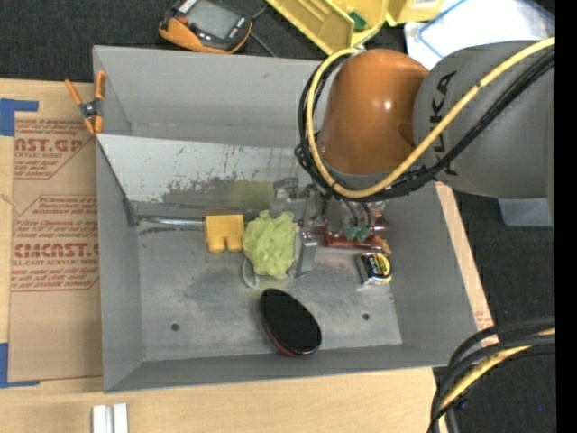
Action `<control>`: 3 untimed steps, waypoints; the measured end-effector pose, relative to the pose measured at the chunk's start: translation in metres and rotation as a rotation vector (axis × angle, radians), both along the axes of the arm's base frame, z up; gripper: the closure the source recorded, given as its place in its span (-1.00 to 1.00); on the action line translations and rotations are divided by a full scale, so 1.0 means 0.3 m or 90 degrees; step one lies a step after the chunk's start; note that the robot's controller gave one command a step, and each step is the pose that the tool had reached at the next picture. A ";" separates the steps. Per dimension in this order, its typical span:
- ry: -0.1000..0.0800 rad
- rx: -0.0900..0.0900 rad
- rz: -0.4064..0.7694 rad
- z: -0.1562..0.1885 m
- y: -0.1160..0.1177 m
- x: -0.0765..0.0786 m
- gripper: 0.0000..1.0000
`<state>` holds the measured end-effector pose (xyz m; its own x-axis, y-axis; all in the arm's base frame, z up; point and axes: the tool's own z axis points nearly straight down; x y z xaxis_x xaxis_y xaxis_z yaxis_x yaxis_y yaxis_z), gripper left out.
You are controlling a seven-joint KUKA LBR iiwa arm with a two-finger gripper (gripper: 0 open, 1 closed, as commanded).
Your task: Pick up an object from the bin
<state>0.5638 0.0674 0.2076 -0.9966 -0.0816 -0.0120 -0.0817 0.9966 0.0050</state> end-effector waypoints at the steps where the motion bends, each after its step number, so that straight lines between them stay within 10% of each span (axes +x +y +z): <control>1: -0.003 -0.002 0.171 -0.022 -0.009 0.037 -1.00; 2: 0.000 0.000 0.154 -0.173 0.074 -0.014 -1.00; 3: -0.007 -0.002 0.195 -0.219 -0.027 -0.047 -1.00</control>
Offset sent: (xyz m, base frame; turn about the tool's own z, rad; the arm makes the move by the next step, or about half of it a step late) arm -0.0036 0.0204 -0.0506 -0.2411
